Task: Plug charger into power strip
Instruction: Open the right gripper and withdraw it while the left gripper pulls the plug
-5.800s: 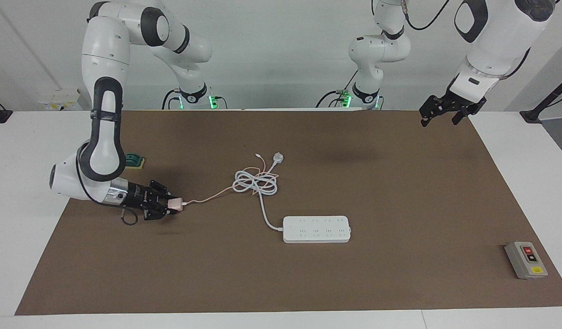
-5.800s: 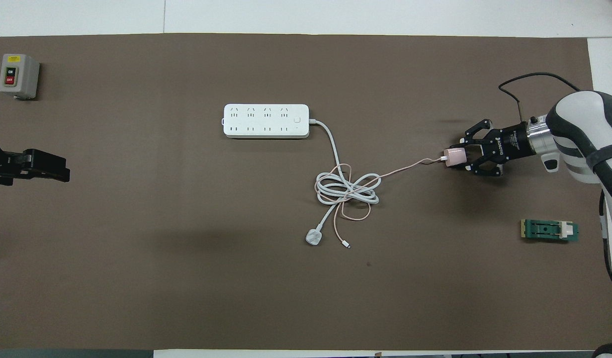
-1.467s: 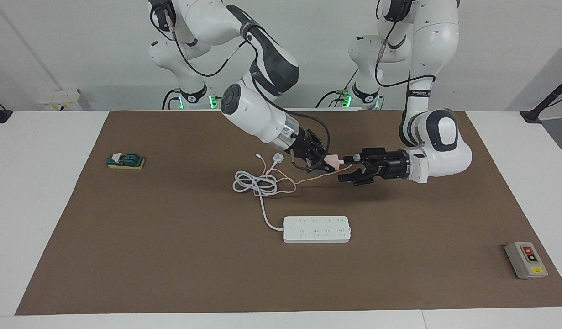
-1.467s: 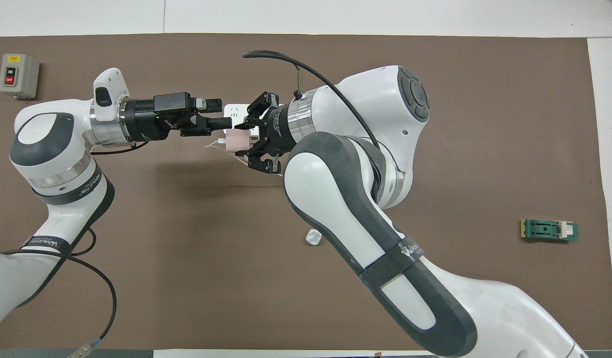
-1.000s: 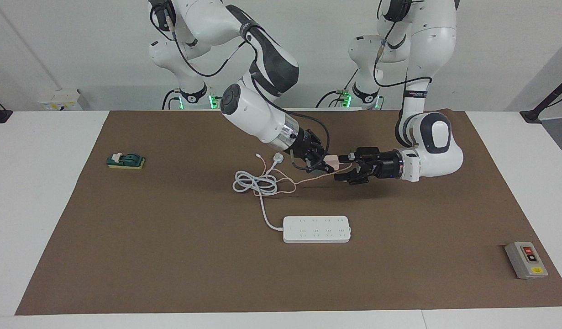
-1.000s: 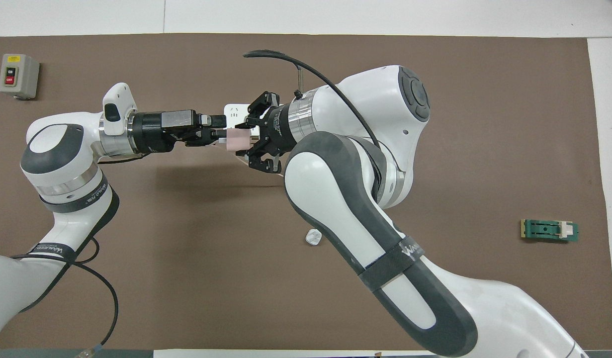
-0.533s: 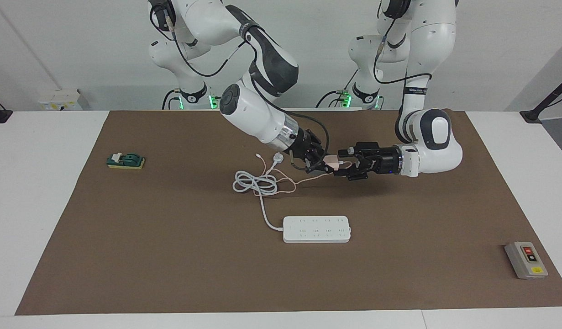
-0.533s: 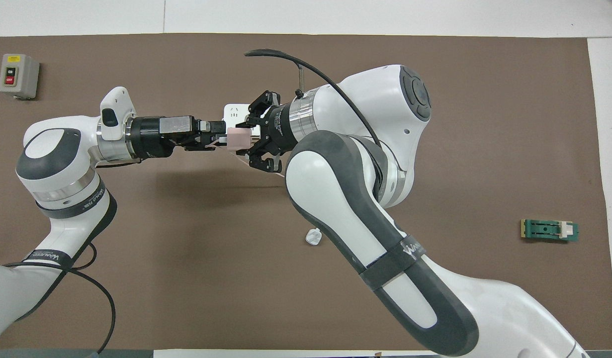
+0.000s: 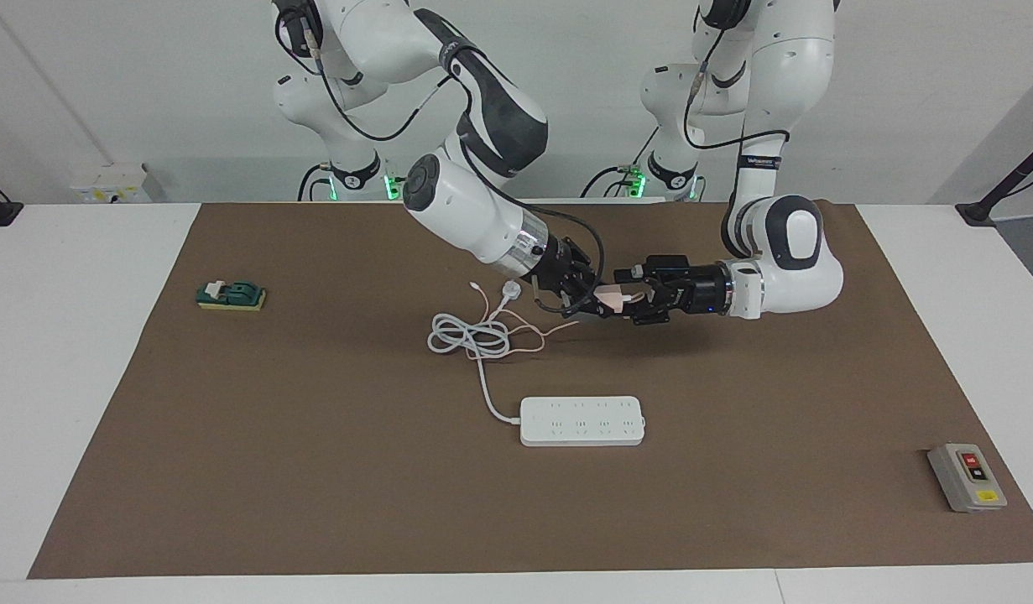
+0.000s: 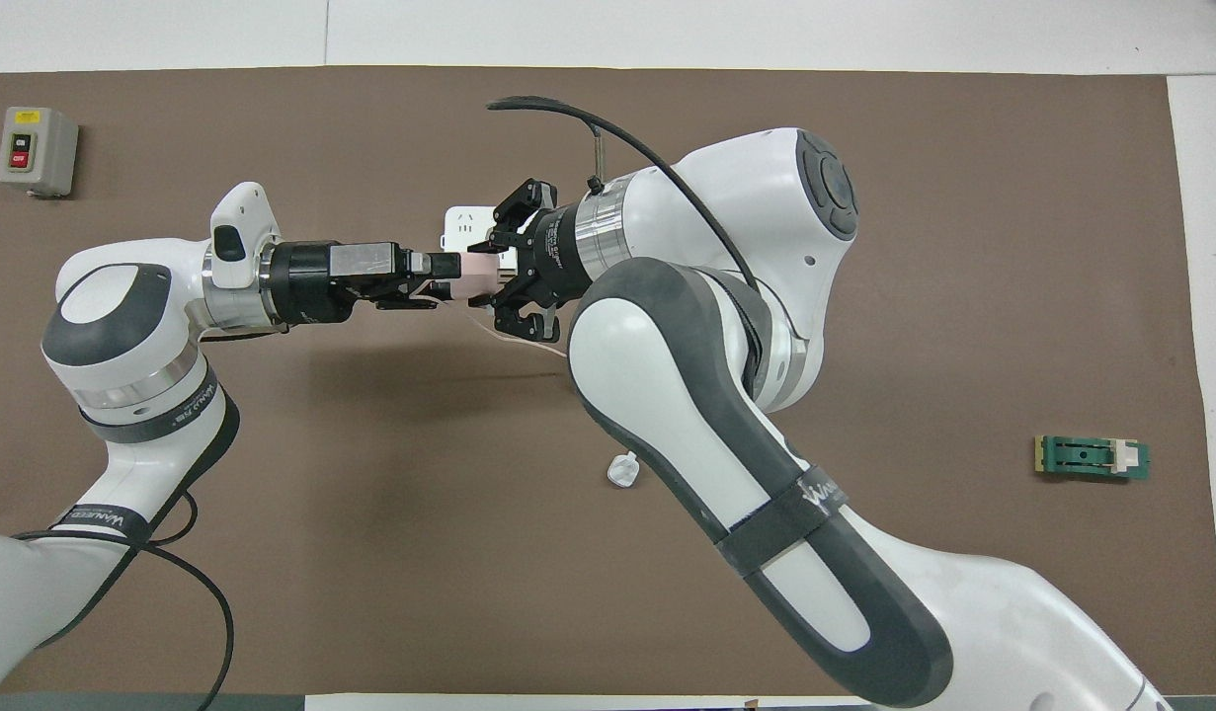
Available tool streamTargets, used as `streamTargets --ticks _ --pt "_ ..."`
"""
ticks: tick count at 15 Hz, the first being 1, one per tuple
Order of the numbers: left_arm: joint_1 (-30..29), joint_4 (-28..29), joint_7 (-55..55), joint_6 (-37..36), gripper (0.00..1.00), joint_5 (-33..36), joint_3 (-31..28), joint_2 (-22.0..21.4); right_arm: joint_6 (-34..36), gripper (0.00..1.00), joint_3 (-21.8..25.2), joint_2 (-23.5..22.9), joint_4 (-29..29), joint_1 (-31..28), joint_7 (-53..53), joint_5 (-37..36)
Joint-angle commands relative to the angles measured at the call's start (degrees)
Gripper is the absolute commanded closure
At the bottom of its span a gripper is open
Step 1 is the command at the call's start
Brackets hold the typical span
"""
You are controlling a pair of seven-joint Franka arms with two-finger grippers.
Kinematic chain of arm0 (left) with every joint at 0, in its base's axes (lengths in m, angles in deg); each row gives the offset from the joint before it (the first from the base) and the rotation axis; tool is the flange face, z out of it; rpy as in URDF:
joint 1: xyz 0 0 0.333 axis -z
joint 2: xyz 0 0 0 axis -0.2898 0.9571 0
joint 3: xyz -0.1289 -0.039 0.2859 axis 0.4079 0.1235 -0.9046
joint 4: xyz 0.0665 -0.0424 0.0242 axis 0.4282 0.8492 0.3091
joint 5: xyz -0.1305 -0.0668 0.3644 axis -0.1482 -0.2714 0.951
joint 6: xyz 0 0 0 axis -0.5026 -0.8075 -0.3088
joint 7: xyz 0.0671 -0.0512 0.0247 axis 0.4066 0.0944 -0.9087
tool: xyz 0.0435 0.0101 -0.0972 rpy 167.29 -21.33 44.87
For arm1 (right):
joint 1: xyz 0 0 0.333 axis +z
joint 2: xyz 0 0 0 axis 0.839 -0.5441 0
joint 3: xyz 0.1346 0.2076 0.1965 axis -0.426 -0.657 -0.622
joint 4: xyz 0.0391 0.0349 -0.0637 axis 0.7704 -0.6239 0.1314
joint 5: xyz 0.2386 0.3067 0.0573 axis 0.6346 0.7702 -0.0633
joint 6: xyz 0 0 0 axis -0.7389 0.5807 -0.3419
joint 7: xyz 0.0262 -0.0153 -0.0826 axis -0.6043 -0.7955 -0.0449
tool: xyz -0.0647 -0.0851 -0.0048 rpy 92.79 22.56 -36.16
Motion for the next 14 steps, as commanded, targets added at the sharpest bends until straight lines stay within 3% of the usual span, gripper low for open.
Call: streamTargets --ticks 1,2,4,6,7,12,13,14 --pt "1.7 1.9 1.5 2.0 0.27 -0.5 -0.7 -1.7 0.1 1.0 -0.1 -0.6 0.9 -0.4 -1.8 1.9" --pt "1.8 1.9 1.5 2.3 0.33 -0.5 -0.6 -1.7 0.2 1.0 -0.1 -0.6 0.9 -0.4 -1.8 1.9" --pt "2.1 2.2 1.6 2.5 0.61 -0.5 -0.7 -1.7 0.1 1.0 -0.1 -0.6 0.9 -0.4 -1.8 1.9" --pt "2.3 2.4 1.7 2.8 0.95 -0.5 -0.7 -1.7 0.2 1.0 -0.1 -0.6 0.9 -0.4 -1.8 1.9" --pt "2.2 2.3 1.7 2.8 1.0 -0.5 -0.7 -1.7 0.2 1.0 -0.1 -0.6 0.9 -0.4 -1.8 1.9" --pt "1.7 0.7 0.4 5.6 1.0 -0.5 -1.0 -1.8 0.3 1.0 -0.1 -0.6 0.9 -0.5 -1.0 2.1" --pt "1.5 -0.6 -0.7 6.3 1.0 -0.3 -1.0 -1.8 0.0 0.01 -0.1 -0.6 0.9 -0.4 -0.2 2.6" --pt "1.4 -1.4 -2.7 6.5 1.0 -0.2 -1.2 -1.9 0.0 0.0 0.0 -0.5 0.9 -0.4 0.0 2.7"
